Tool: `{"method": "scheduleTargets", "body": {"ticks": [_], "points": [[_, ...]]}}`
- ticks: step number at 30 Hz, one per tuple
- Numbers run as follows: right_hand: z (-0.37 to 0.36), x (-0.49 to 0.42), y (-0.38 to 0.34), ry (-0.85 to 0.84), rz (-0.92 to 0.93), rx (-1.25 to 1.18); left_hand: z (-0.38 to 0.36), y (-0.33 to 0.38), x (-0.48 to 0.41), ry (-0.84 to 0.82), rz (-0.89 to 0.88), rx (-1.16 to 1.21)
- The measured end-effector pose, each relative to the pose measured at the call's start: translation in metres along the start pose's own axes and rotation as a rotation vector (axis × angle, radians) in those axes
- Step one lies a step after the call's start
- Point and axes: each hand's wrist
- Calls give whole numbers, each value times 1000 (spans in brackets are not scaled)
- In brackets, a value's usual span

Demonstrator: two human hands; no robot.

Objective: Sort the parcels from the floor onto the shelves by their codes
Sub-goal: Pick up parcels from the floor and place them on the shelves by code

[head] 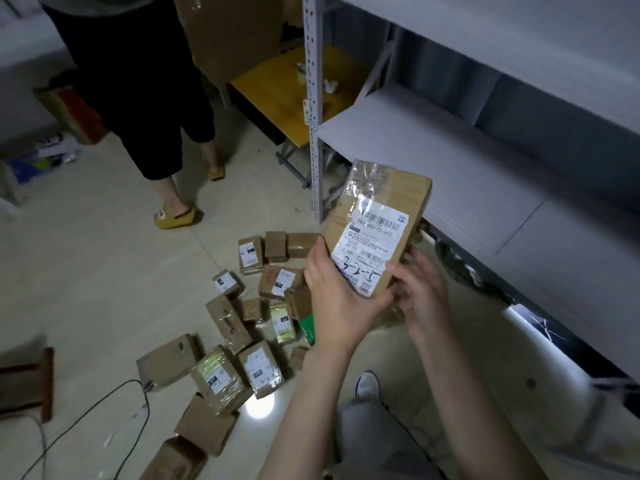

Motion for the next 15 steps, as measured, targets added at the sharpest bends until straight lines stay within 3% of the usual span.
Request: {"method": "scheduleTargets", "body": {"ticks": [5, 15], "points": [[6, 15, -21, 26, 44, -65, 10, 24, 1, -20, -75, -5], [6, 33, -54, -38, 138, 56, 38, 54, -3, -23, -160, -13]]}}
Point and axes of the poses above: each hand's wrist, its own x-axis away from the middle knuckle, its own z-axis out of the back of the hand, y = z × x, and after that the axes turned 15 degrees about y, right-handed
